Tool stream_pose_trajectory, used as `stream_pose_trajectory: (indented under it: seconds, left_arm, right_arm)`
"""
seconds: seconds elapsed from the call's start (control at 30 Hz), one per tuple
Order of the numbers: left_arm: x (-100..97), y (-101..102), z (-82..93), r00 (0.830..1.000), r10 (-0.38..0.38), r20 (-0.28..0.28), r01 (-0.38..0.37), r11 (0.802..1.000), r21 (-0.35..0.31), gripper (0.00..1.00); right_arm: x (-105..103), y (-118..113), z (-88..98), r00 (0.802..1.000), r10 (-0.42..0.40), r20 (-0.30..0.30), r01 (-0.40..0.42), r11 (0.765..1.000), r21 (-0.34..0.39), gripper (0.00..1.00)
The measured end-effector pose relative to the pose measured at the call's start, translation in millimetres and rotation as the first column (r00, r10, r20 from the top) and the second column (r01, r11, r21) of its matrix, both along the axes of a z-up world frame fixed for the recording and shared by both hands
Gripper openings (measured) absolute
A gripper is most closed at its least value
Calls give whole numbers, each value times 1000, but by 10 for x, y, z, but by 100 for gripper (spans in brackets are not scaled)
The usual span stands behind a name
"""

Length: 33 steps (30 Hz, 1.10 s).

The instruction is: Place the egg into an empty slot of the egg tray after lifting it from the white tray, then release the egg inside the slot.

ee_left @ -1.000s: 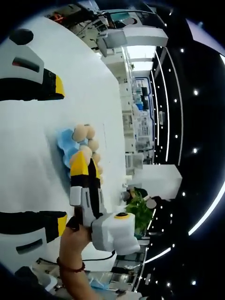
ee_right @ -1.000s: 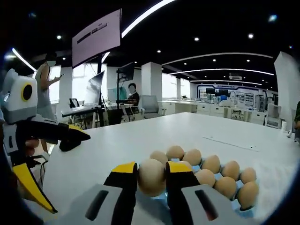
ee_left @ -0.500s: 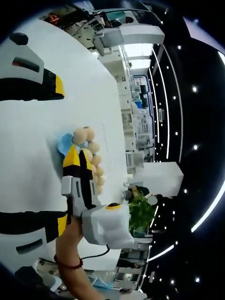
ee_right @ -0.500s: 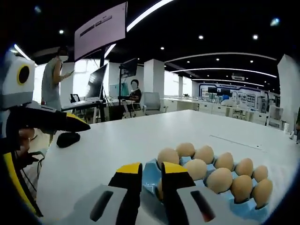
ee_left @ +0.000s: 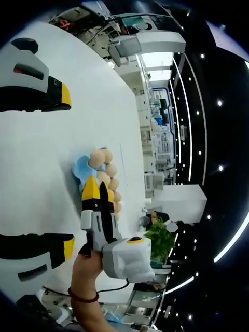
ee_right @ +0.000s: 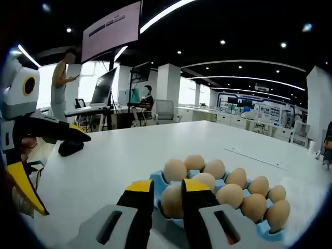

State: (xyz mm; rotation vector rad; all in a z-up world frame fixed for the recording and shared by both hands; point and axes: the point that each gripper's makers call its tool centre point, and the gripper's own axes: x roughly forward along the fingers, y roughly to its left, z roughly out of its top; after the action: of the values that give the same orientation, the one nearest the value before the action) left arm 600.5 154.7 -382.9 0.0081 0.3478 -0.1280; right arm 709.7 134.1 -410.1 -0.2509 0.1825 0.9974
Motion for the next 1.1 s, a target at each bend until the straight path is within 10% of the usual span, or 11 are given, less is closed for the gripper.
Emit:
stream_pose_trajectory:
  seconds: [1.1]
  left_arm:
    - [23, 213, -4, 1000, -17, -5, 17, 1000, 11, 100]
  right_arm:
    - [82, -9, -94, 986, -108, -128, 103, 994, -45, 25]
